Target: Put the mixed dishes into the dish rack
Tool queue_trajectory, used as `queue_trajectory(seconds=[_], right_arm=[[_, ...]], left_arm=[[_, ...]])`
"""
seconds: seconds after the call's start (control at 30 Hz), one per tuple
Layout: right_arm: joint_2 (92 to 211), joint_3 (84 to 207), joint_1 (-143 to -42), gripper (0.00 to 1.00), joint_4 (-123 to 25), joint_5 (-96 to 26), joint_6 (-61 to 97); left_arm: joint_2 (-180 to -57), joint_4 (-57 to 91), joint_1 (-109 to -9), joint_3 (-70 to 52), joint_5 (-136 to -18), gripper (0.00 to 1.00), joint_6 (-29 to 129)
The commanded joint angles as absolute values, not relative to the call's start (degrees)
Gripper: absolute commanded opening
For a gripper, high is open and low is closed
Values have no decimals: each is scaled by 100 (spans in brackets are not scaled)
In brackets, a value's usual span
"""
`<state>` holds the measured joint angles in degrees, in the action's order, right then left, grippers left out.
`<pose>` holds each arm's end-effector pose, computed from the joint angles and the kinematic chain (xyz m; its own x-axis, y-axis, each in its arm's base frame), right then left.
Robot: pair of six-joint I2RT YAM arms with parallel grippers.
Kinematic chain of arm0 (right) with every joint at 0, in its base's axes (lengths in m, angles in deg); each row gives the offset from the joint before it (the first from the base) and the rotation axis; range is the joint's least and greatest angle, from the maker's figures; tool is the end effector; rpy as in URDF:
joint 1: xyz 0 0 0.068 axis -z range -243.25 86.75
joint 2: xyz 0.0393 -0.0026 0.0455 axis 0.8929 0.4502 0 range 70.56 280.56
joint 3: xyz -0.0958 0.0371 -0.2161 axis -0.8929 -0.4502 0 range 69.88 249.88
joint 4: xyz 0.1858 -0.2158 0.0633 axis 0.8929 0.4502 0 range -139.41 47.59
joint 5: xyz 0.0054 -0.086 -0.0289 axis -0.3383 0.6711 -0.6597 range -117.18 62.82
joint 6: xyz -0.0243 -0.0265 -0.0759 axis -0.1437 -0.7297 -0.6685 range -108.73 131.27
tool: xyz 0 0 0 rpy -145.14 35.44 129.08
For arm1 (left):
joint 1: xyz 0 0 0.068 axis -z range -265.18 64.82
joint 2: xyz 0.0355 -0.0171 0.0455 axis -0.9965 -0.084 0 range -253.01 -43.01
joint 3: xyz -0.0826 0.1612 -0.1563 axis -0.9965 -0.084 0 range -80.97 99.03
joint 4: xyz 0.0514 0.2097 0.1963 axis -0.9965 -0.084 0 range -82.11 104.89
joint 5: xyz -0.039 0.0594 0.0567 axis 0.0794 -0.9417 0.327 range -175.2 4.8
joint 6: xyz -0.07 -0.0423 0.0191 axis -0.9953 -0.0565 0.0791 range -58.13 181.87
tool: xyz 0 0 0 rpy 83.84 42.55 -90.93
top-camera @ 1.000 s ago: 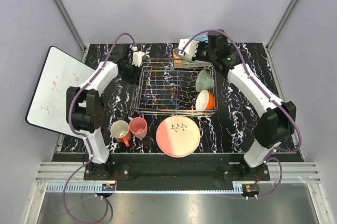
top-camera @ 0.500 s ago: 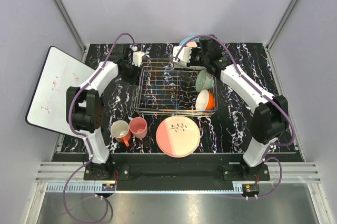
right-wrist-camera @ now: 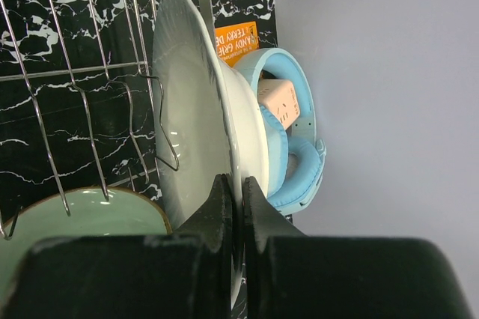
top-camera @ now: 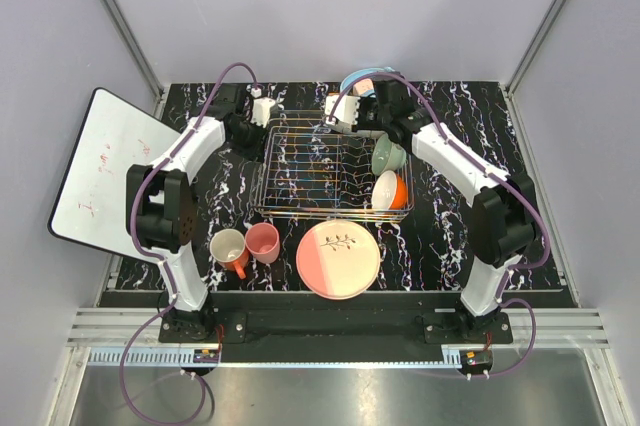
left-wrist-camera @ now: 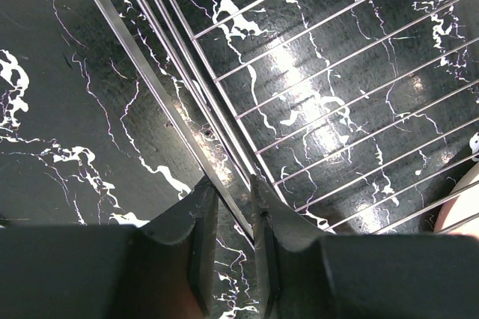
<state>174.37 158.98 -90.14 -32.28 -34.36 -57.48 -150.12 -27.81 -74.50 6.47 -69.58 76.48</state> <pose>0.4264 0.2265 0.2462 0.3361 -0.8664 -0.3693 -0.6353 0.0809 -0.7680 0.4246 -0.1001 0.1673 -0.7665 0.3919 -0.5089 0.5112 0.8519 -0.1139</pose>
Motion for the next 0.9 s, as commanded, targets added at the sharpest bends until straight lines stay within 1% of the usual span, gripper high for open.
queue_trajectory(seconds=[0.0,0.1,0.2,0.23,0.27,0.33,0.37,0.43,0.47,0.53,0.57,0.6,0.77,0.87], right_arm=[[17331,15812,-9023,0,-3991,-3527,-5737],[17339,15760,-9031,0,-4035,-3579,-5658],[17392,15690,-9023,10,-4114,-3580,-5605],[17409,15654,-9023,17,-4184,-3571,-5579],[17410,15619,-9031,18,-4280,-3571,-5527],[17392,15601,-9023,32,-4308,-3571,-5474],[17383,15601,-9023,45,-4369,-3536,-5413],[17357,15557,-9023,60,-4457,-3466,-5395],[17339,15549,-9023,71,-4553,-3448,-5368],[17313,15540,-9023,75,-4633,-3413,-5316],[17296,15540,-9023,79,-4720,-3386,-5237],[17287,15548,-9023,99,-4764,-3377,-5202],[17041,15584,-9023,100,-4888,-3210,-4816],[16655,15330,-9110,100,-4897,-2939,-4535]], left_arm=[[-14883,-2853,-7367,710,-6815,24,7883],[-14856,-2862,-7358,710,-6789,24,7874],[-14839,-2853,-7367,701,-6806,24,7883],[-14839,-2862,-7367,701,-6806,24,7892],[-14821,-2853,-7367,692,-6806,24,7892],[-14812,-2853,-7367,675,-6824,24,7918],[-14812,-2853,-7367,675,-6824,24,7918],[-14821,-2853,-7367,683,-6824,24,7936],[-14821,-2862,-7367,683,-6824,24,7936],[-14821,-2853,-7358,692,-6815,24,7927],[-14821,-2862,-7367,701,-6798,24,7927],[-14821,-2862,-7367,701,-6806,24,7918],[-14725,-2853,-7367,640,-6867,24,7953],[-14663,-2870,-7367,622,-6894,24,7971]])
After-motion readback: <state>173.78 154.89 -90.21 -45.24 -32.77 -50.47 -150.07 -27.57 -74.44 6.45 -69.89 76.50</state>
